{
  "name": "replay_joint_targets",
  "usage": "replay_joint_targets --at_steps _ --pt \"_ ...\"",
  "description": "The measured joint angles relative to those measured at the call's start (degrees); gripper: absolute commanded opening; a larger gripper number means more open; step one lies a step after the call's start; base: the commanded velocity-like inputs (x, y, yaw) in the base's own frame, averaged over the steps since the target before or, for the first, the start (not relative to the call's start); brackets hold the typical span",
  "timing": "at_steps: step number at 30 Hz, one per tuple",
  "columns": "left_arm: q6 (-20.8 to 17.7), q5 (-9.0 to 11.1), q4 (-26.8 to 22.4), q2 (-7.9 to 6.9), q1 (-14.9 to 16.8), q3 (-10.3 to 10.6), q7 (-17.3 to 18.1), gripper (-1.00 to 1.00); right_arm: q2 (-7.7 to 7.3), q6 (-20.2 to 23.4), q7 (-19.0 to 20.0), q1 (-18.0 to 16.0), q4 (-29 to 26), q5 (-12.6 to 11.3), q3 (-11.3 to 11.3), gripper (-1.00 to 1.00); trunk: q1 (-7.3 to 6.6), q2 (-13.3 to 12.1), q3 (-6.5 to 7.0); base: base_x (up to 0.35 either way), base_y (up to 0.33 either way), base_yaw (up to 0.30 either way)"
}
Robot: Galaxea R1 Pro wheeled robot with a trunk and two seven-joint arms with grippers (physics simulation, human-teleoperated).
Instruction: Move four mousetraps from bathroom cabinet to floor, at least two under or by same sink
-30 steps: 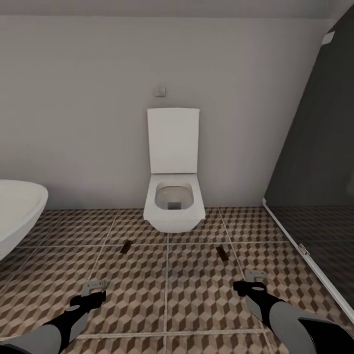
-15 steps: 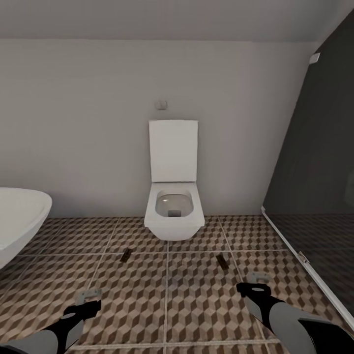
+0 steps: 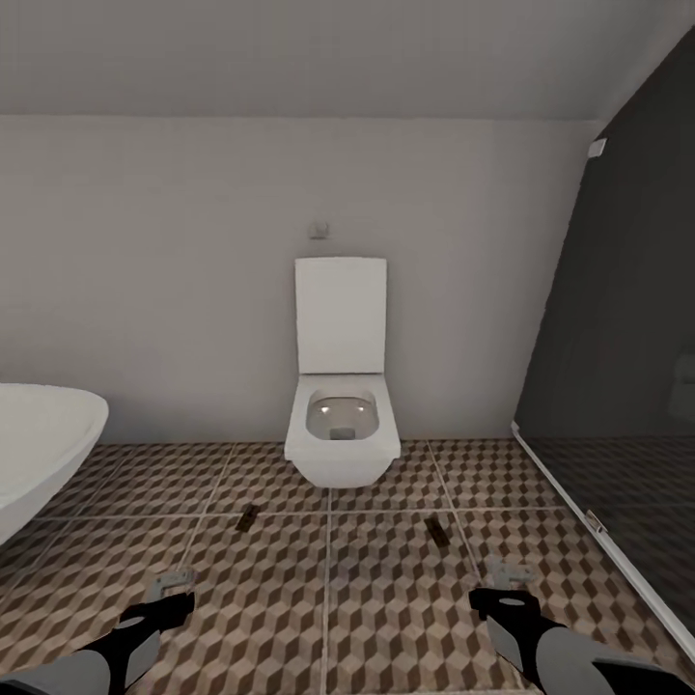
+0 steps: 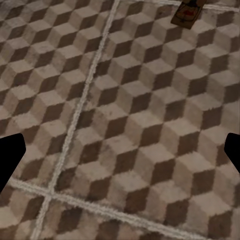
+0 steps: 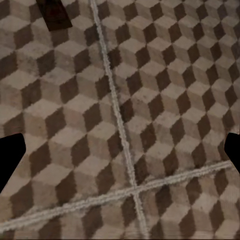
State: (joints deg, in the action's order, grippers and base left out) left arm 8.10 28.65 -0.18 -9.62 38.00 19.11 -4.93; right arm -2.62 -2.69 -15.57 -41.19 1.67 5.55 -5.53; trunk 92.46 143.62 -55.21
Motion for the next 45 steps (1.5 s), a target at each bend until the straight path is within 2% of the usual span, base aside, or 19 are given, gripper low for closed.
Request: replay_joint_targets --at_steps 7,16,30,45 --pt "-0.07 2.04 0.02 -0.23 -0.84 -0.02 0.0 1.0 0.05 -0.11 0.07 3.53 0.0 0.07 0.02 1.0 -0.18 -0.09 1.55 0.0 0.0 0.0" --pt "-0.16 4.28 0.03 -0.33 -3.47 0.0 0.09 1.0 0.08 -0.18 0.17 6.26 0.0 0.09 0.03 1.0 -0.41 -0.21 3.55 0.0 0.0 0.0" --pt "-0.3 4.91 0.03 0.28 -8.43 0.0 0.1 1.0 0.08 -0.56 0.18 12.91 0.01 0.16 0.07 1.0 -0.78 -0.42 6.65 0.0 0.0 0.0" --pt "-1.64 4.93 0.02 1.94 -14.38 -0.07 0.16 1.0 0.18 -0.6 0.19 18.32 0.0 0.25 0.2 1.0 -4.07 -6.42 9.35 0.0 0.0 0.0"
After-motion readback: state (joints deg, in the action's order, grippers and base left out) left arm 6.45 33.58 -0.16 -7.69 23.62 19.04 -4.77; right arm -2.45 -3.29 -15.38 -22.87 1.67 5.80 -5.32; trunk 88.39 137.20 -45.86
